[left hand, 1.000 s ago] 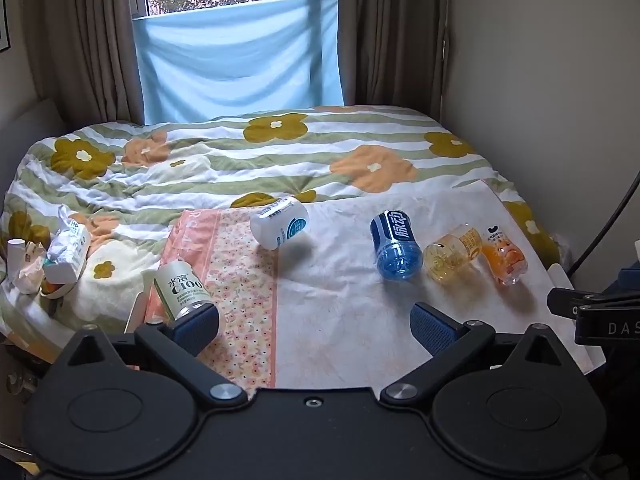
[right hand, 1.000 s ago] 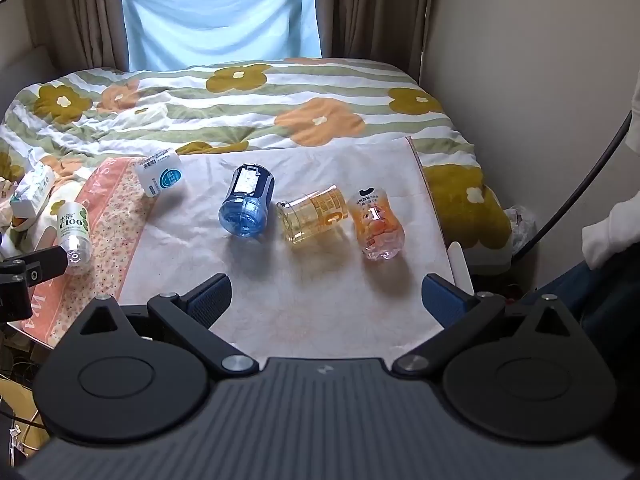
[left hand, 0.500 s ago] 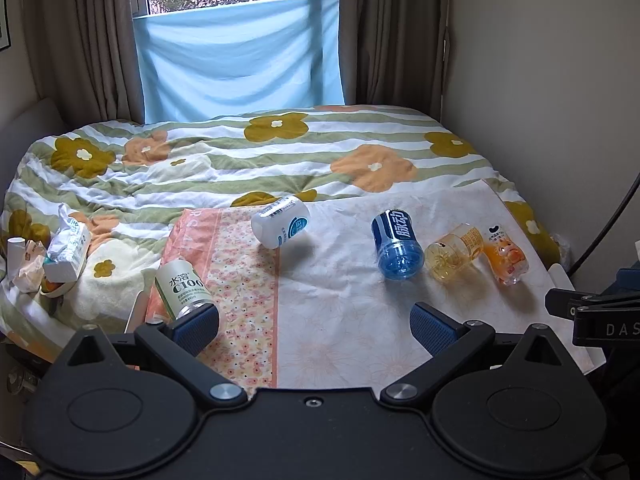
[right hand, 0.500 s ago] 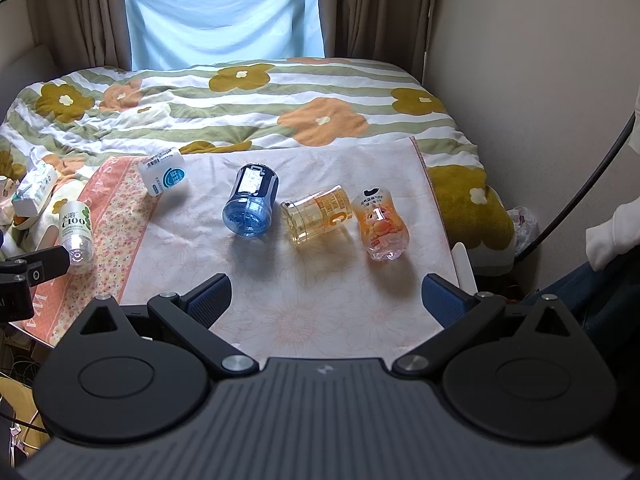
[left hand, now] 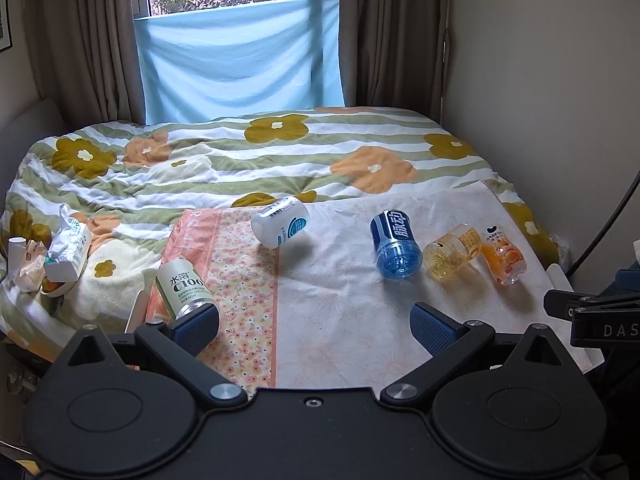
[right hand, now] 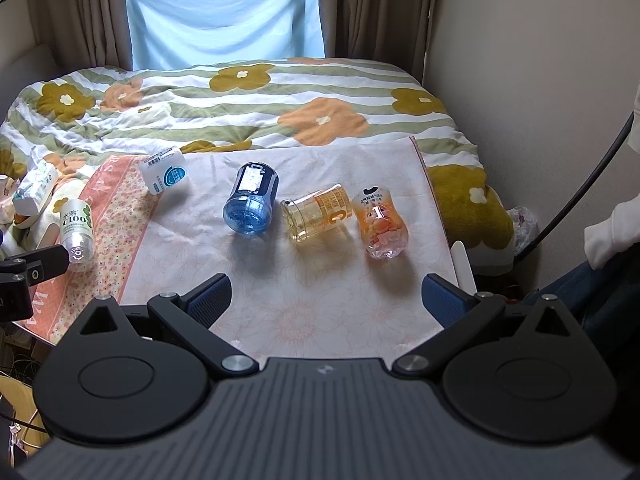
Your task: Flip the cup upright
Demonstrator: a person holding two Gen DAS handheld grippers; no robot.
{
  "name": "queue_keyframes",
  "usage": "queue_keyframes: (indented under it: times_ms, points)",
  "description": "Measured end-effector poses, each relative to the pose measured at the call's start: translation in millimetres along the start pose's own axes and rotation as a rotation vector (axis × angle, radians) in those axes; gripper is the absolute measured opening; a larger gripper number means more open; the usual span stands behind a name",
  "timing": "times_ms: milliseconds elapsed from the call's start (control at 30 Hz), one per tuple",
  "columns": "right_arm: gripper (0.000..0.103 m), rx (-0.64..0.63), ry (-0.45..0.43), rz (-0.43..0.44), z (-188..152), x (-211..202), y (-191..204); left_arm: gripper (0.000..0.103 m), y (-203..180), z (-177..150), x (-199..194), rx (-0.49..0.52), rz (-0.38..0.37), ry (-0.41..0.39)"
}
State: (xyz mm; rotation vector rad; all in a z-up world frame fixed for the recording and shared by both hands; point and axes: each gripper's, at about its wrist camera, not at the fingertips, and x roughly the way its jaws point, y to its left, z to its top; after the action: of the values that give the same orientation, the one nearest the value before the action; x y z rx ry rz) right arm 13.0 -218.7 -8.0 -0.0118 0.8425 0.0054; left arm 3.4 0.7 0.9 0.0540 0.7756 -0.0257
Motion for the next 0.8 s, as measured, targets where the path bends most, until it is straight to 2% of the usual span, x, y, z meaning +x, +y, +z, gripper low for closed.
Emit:
queue_keyframes:
  times_ms: [800]
  points:
    - [0.103,-0.004,0.005,0.002,-7.9,-0.1,2.6,0.103,1.7,-1.1,-1.7,-0.001,0.001,-0.004]
